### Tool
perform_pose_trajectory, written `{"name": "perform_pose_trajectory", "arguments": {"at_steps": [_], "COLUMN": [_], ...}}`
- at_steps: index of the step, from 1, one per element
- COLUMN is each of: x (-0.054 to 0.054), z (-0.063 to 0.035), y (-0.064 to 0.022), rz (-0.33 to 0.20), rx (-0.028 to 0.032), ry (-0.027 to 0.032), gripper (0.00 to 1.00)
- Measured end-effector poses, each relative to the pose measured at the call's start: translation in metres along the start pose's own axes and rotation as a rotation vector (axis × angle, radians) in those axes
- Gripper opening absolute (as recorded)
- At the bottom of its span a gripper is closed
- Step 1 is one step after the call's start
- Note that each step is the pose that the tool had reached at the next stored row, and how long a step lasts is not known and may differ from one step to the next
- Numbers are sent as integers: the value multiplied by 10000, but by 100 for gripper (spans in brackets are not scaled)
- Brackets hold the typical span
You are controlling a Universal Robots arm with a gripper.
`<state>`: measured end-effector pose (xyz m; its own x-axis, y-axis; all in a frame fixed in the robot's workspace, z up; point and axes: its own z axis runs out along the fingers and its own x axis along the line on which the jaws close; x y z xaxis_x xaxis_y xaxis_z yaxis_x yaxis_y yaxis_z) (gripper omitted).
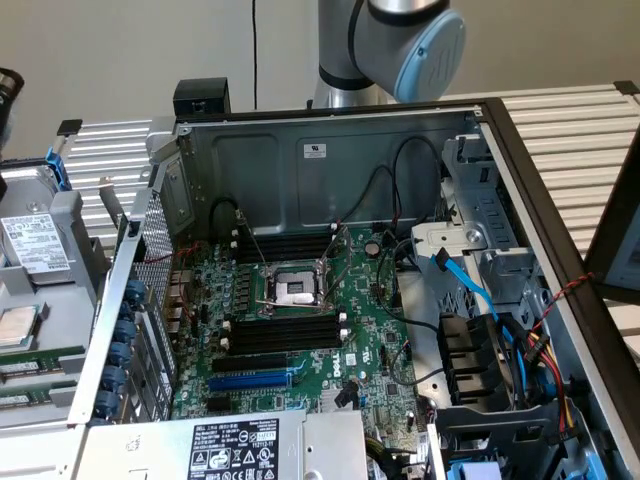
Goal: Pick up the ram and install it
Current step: 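Reach for the ram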
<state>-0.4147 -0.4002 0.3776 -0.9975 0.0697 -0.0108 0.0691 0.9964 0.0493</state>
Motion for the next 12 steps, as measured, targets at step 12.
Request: {"name": "perform_pose_trajectory", "arguments": {"at_steps": [12], "x": [129], "z": [14], "y": [-10], "rz": [-481], "rx": [-63], "ry": [21], "gripper": [11]}}
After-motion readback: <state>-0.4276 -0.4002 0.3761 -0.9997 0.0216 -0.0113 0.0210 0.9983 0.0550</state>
